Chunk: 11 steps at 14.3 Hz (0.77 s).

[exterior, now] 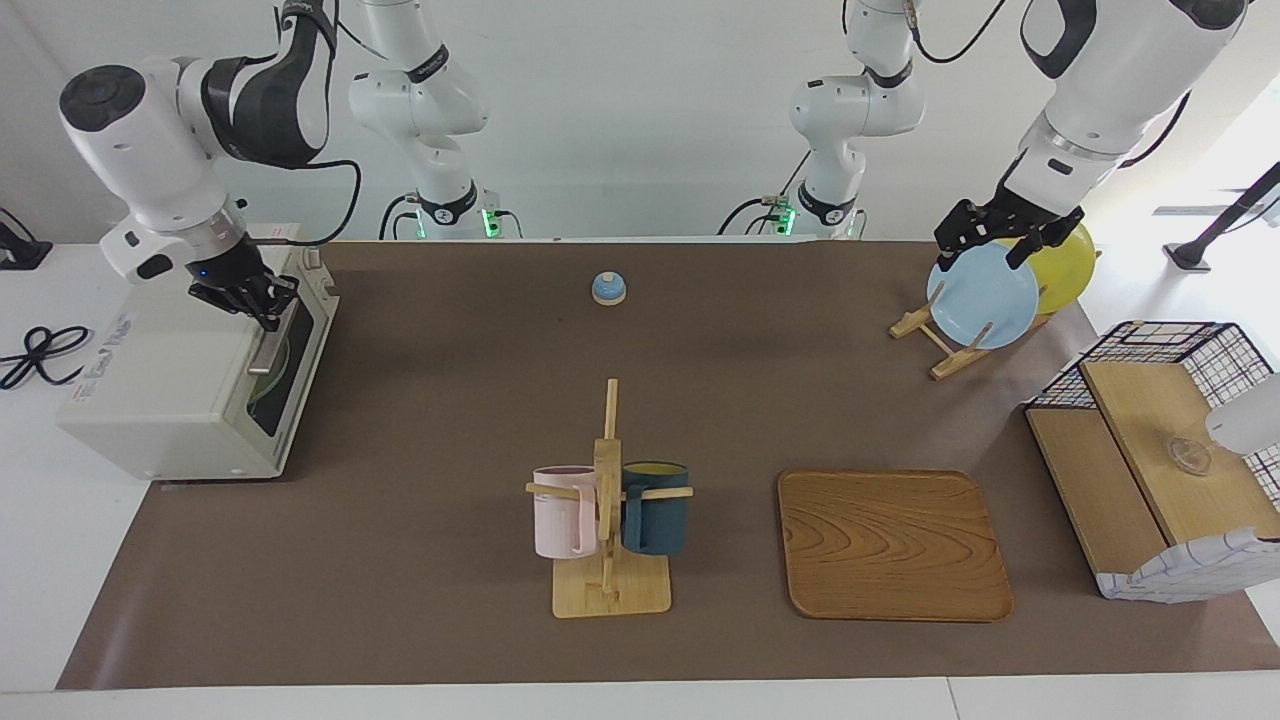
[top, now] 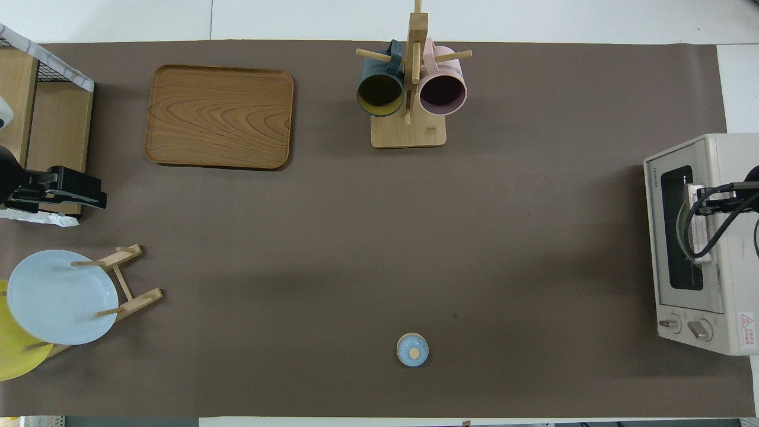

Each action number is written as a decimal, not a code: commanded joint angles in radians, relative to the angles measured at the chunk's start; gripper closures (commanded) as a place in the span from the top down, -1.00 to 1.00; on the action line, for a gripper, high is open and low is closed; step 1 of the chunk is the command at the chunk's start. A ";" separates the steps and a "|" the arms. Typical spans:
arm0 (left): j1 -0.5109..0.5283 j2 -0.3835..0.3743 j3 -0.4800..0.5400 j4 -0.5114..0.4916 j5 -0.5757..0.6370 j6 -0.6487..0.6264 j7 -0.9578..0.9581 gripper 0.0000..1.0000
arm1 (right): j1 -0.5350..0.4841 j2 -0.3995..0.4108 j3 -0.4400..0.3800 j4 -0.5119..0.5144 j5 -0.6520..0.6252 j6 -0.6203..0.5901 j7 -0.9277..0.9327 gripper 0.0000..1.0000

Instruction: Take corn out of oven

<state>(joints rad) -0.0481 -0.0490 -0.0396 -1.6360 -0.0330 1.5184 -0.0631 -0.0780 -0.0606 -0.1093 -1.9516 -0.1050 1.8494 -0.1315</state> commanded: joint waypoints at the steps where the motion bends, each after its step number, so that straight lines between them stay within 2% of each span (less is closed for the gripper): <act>1: -0.007 -0.017 0.006 -0.018 -0.010 0.006 -0.004 1.00 | -0.025 -0.027 0.007 -0.055 -0.019 0.039 -0.034 -1.00; 11: -0.010 -0.017 0.006 -0.018 -0.010 0.006 -0.004 1.00 | -0.057 -0.022 0.008 -0.102 -0.013 0.080 -0.046 -1.00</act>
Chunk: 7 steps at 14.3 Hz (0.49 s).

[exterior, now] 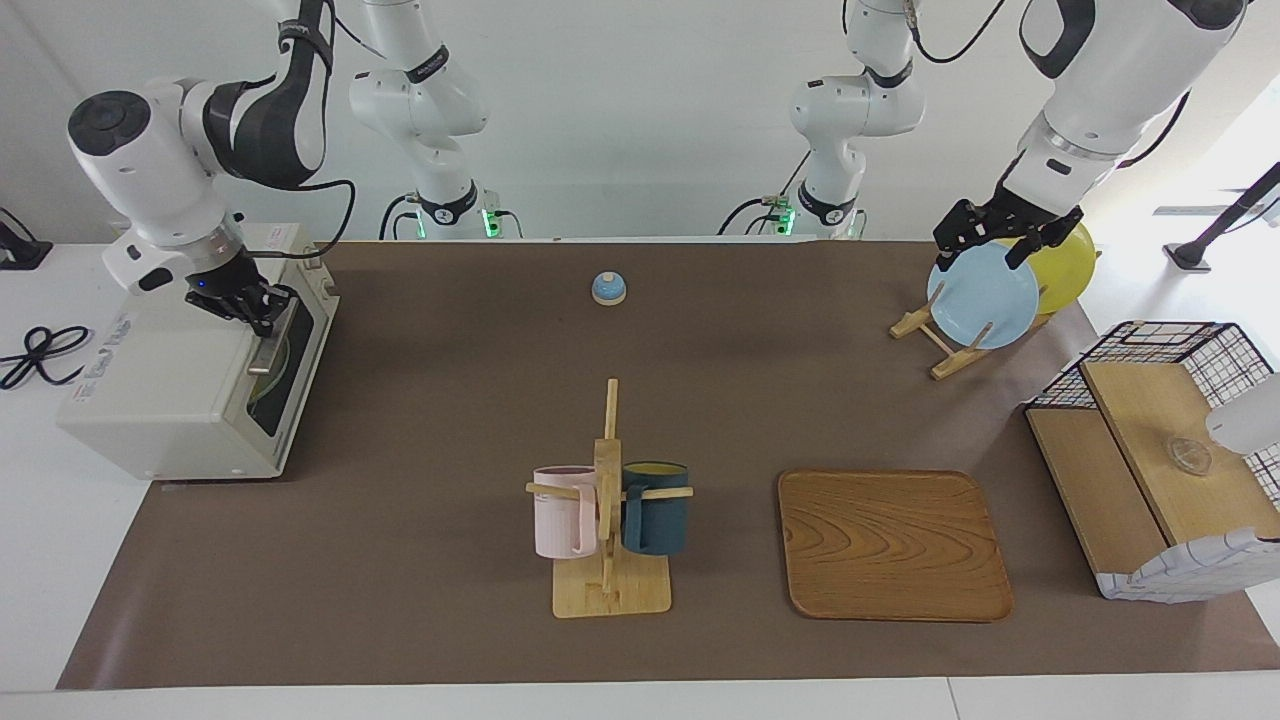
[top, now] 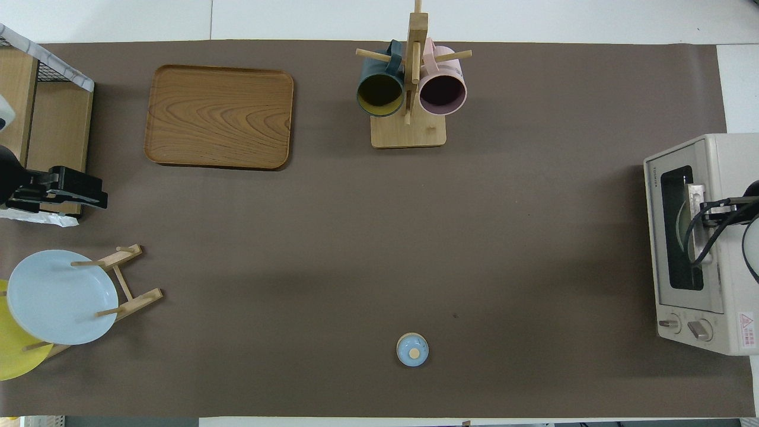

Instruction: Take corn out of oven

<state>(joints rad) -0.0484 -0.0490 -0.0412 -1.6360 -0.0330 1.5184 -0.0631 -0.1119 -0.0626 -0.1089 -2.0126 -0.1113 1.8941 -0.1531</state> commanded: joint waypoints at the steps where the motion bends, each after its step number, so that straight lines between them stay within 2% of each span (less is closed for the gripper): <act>1: -0.010 -0.017 0.007 -0.018 -0.010 0.006 -0.004 1.00 | -0.023 -0.016 0.008 -0.043 -0.002 0.046 -0.025 -1.00; 7: -0.008 -0.017 0.007 -0.018 -0.010 0.002 -0.004 1.00 | 0.004 0.001 0.009 -0.095 0.010 0.114 -0.017 -1.00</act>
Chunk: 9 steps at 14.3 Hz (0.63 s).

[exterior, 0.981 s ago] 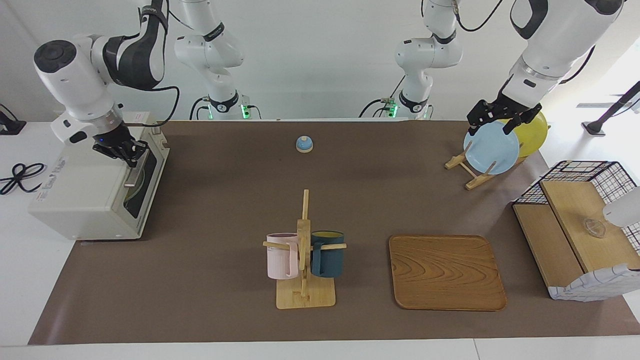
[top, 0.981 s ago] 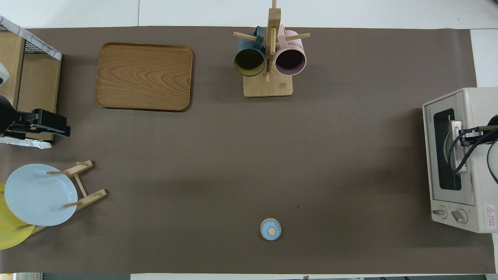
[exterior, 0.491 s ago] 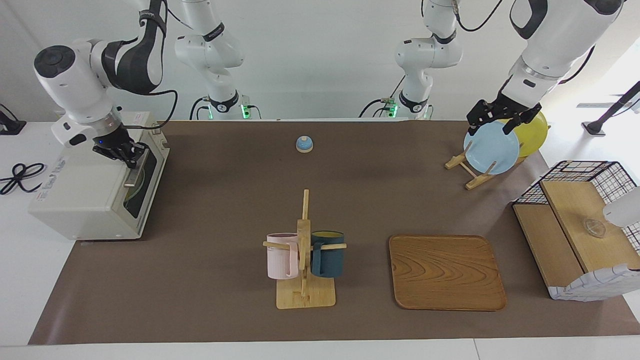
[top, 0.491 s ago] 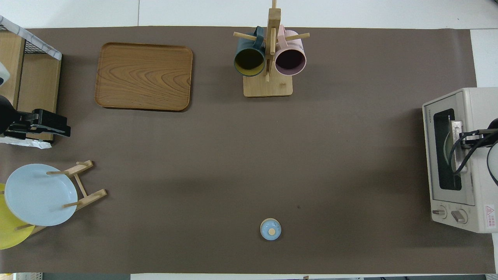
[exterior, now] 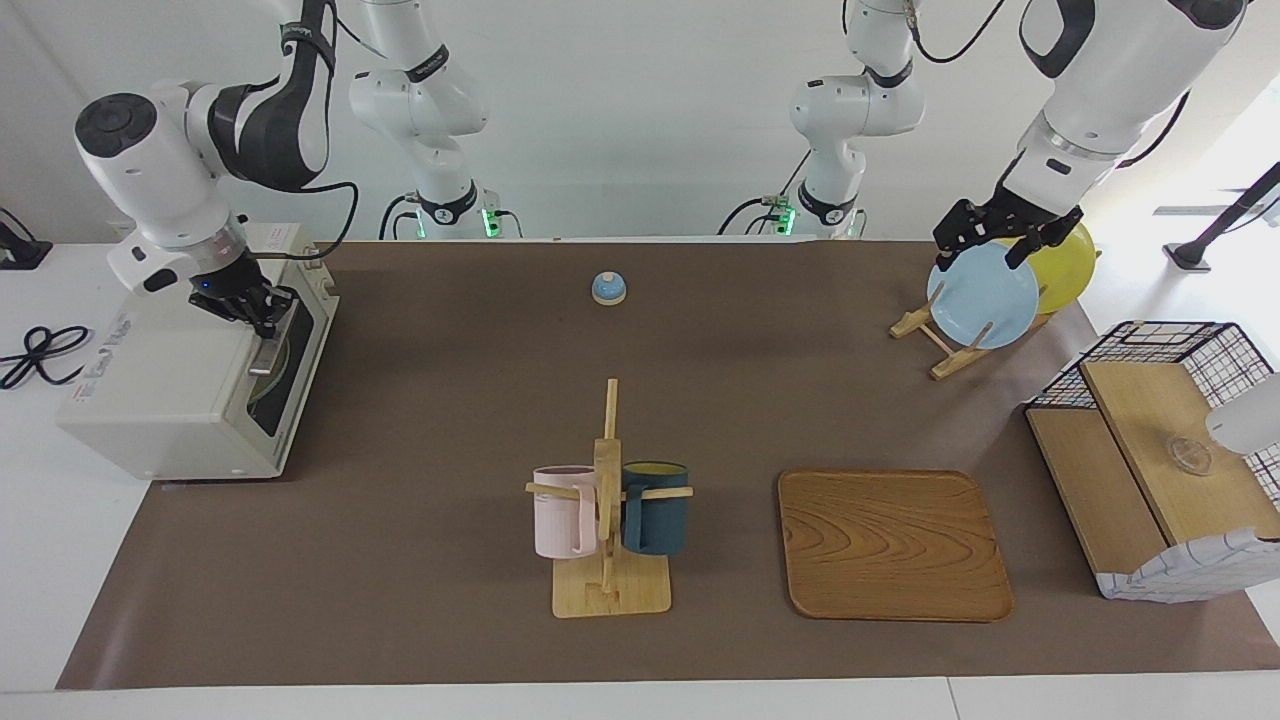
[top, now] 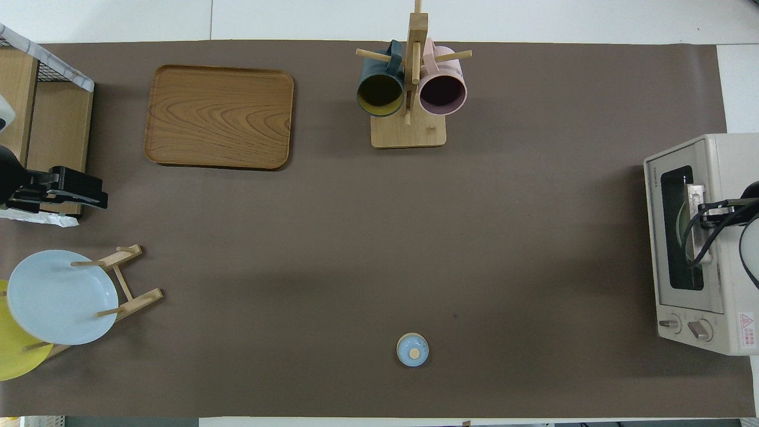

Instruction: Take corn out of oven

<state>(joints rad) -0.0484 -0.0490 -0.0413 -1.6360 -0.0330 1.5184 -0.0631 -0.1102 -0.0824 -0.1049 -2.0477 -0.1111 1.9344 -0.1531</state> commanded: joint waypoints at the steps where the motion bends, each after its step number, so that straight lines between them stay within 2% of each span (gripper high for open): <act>1: -0.007 -0.017 0.008 -0.018 -0.010 0.002 -0.004 1.00 | 0.015 0.021 0.005 -0.060 0.010 0.080 -0.016 -1.00; 5: -0.007 -0.017 0.008 -0.018 -0.010 0.002 -0.004 1.00 | 0.070 0.042 0.007 -0.060 0.025 0.106 0.027 -1.00; 9: -0.008 -0.017 0.008 -0.018 -0.010 0.003 -0.004 1.00 | 0.076 0.095 0.011 -0.065 0.054 0.161 0.044 -1.00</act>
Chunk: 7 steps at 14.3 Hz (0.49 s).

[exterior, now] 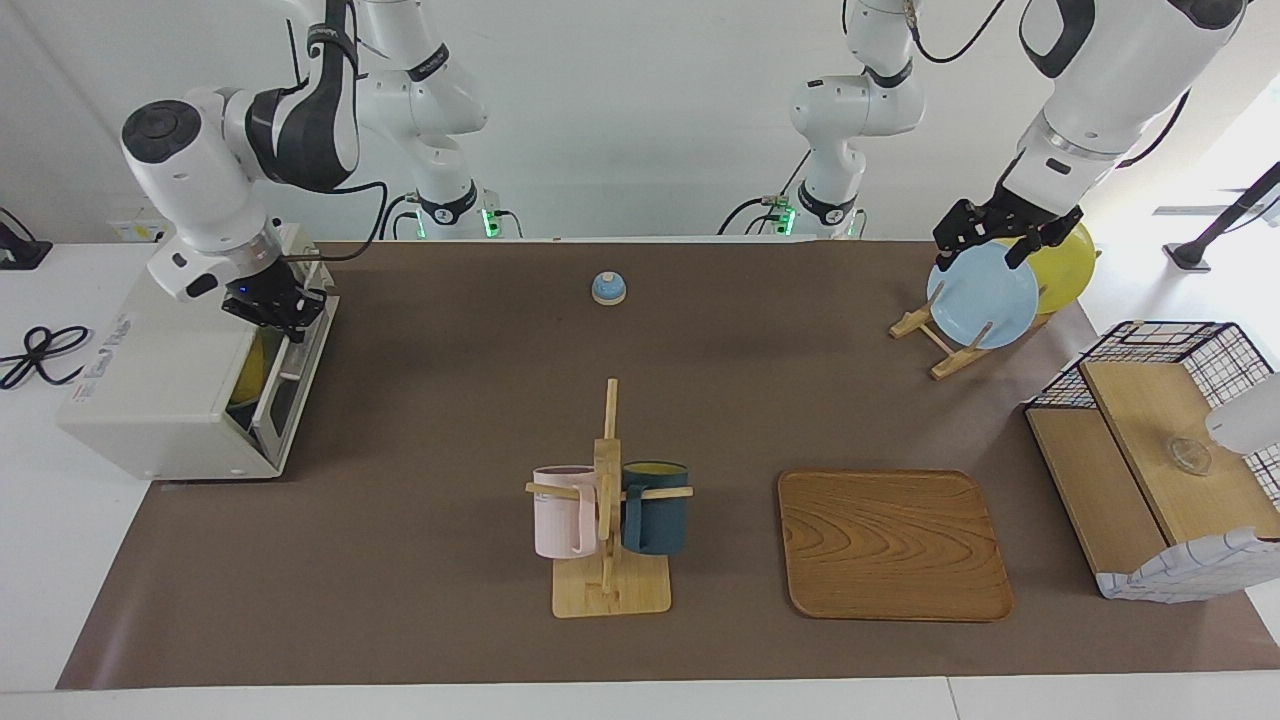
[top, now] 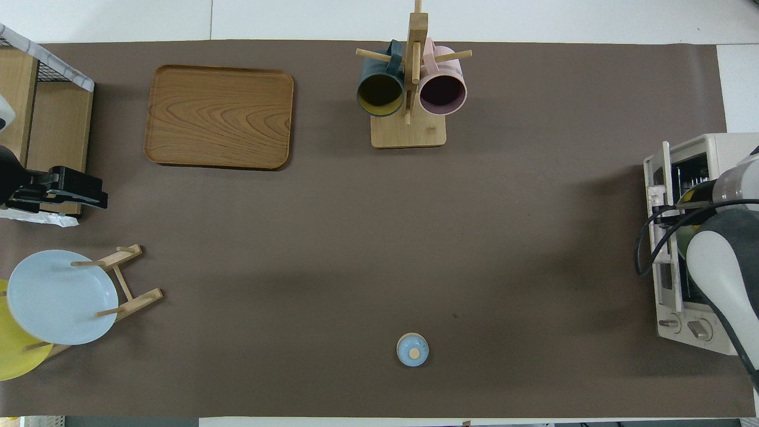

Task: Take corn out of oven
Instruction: 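Reach the right gripper into the open toaster oven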

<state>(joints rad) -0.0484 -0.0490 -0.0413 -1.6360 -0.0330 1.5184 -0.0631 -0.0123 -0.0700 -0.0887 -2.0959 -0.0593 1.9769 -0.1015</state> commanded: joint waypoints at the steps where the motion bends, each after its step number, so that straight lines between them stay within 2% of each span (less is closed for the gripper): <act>1: -0.008 -0.017 0.008 -0.018 -0.010 0.003 -0.003 1.00 | -0.005 0.099 -0.005 -0.018 0.004 0.143 -0.007 -1.00; 5: -0.008 -0.017 0.008 -0.018 -0.010 0.006 -0.004 1.00 | -0.001 0.130 -0.005 -0.123 0.006 0.324 -0.006 -1.00; 7: -0.008 -0.017 0.008 -0.018 -0.010 0.006 -0.003 1.00 | 0.005 0.144 -0.005 -0.133 0.006 0.347 0.009 -1.00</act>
<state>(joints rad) -0.0484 -0.0490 -0.0413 -1.6360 -0.0330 1.5184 -0.0631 0.0405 0.0086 -0.0573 -2.2107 0.0022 2.2145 -0.0702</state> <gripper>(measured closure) 0.000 0.991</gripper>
